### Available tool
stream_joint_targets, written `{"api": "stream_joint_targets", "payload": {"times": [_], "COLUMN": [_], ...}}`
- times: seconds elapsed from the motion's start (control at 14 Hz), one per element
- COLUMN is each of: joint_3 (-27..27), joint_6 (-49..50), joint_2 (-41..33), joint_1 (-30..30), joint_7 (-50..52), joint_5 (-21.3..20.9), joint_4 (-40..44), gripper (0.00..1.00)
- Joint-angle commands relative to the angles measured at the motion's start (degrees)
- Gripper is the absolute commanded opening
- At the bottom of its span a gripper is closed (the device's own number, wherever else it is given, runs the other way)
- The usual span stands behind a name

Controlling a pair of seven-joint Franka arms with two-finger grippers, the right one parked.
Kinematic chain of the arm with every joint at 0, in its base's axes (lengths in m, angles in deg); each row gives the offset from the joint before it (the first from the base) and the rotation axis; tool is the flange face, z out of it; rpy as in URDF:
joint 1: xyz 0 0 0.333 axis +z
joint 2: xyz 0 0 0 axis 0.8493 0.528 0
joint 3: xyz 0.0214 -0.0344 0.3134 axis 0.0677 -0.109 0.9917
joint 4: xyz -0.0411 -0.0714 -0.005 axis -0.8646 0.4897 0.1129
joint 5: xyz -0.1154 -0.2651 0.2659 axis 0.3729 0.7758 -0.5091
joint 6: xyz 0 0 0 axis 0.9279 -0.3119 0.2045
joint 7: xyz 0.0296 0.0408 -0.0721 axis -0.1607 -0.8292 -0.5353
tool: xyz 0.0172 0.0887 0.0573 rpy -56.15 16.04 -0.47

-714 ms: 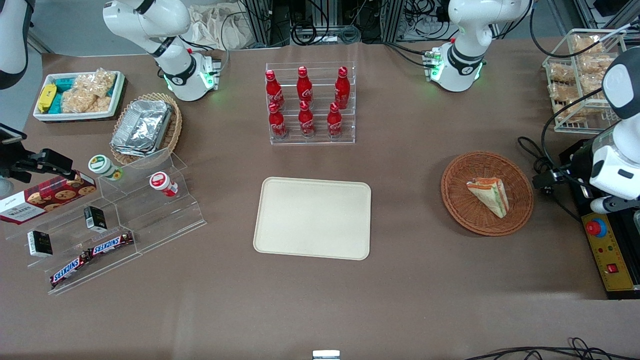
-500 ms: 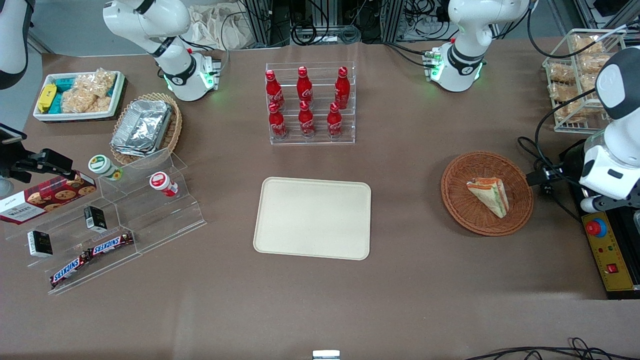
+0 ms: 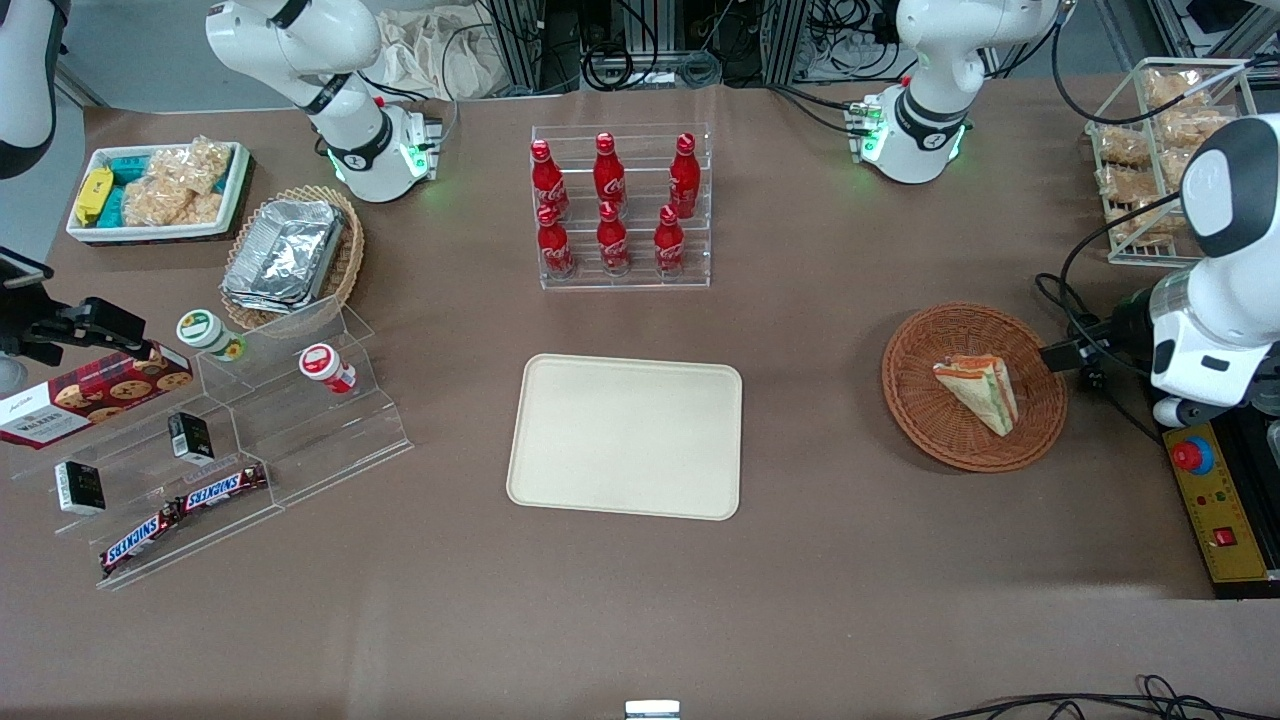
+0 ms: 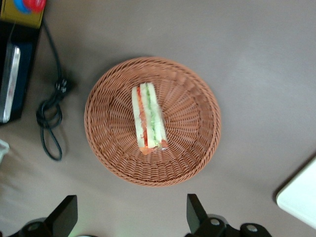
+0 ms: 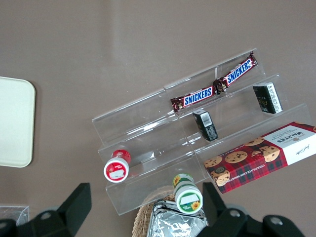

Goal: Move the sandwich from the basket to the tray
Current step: 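Move the left gripper over the sandwich in the wicker basket, then lower the open left gripper around the sandwich and close it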

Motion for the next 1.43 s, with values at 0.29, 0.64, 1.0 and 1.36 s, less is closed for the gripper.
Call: {"api": "stream_joint_targets", "payload": {"times": [0.29,0.64,1.0,1.36], "joint_3": [0.9,1.1,1.0,1.0], "joint_6": [-19.0,-32.2,-39.0,-48.3], "joint_2": [-3.4,-4.7,-4.7,-4.9], "joint_1": [0.8,2.3,2.2,2.2], "joint_7": [13.9,14.2,14.2,14.2], "joint_5": [-0.8,-0.1,2.4,2.8], "joint_4": [-17.1,-27.1,-30.3,-37.1], "gripper": [0.99,0.99,0.99,0.99]}}
